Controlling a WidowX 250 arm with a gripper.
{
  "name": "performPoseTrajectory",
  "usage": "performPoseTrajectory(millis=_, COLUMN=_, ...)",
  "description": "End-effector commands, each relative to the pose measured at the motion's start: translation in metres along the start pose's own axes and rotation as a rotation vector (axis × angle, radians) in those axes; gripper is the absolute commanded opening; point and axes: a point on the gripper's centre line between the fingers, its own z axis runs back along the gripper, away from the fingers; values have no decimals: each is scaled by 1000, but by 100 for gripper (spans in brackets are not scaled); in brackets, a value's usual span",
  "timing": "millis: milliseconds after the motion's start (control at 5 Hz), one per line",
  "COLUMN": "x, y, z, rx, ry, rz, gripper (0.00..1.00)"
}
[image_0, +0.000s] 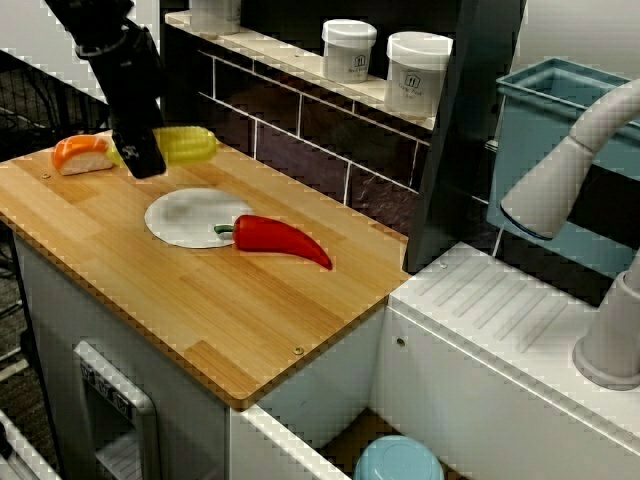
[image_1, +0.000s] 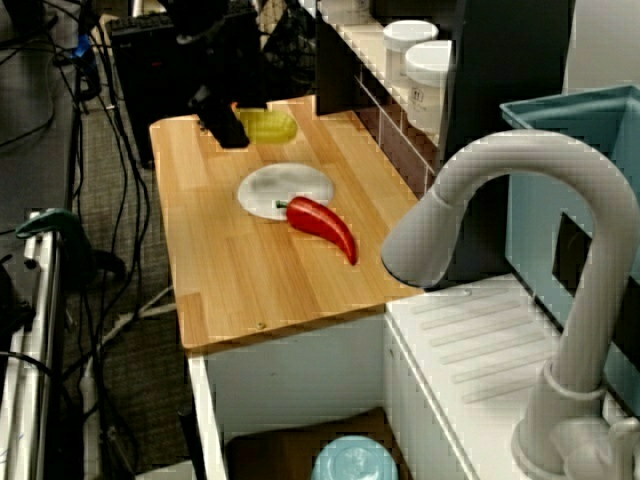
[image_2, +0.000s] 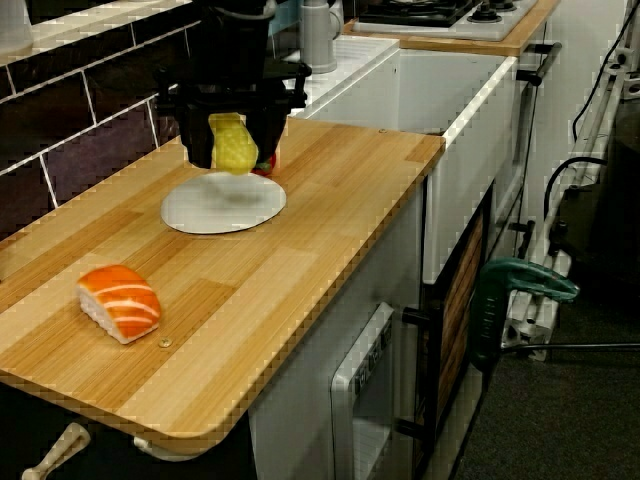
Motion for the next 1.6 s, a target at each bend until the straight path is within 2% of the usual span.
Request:
performPoseTrajectory(millis=0, x=9, y=-17, z=-23, rx=86, ry=40, rz=32, gripper=0)
performPoseTrajectory(millis=400, x=4, y=-17, z=-32, rx=69, ry=58, rz=46, gripper=0)
performPoseTrajectory(millis=600, x=3, y=-15, z=-31, rx=63, ry=68, rz=55, gripper=100)
performPoseTrajectory(millis=1200, x=-8, y=2, z=-6, rx=52, ry=42, rz=103, gripper=100)
performPoseTrajectory(millis=1400, x=-19, y=12, z=5, rx=57, ry=25, rz=129, gripper=100)
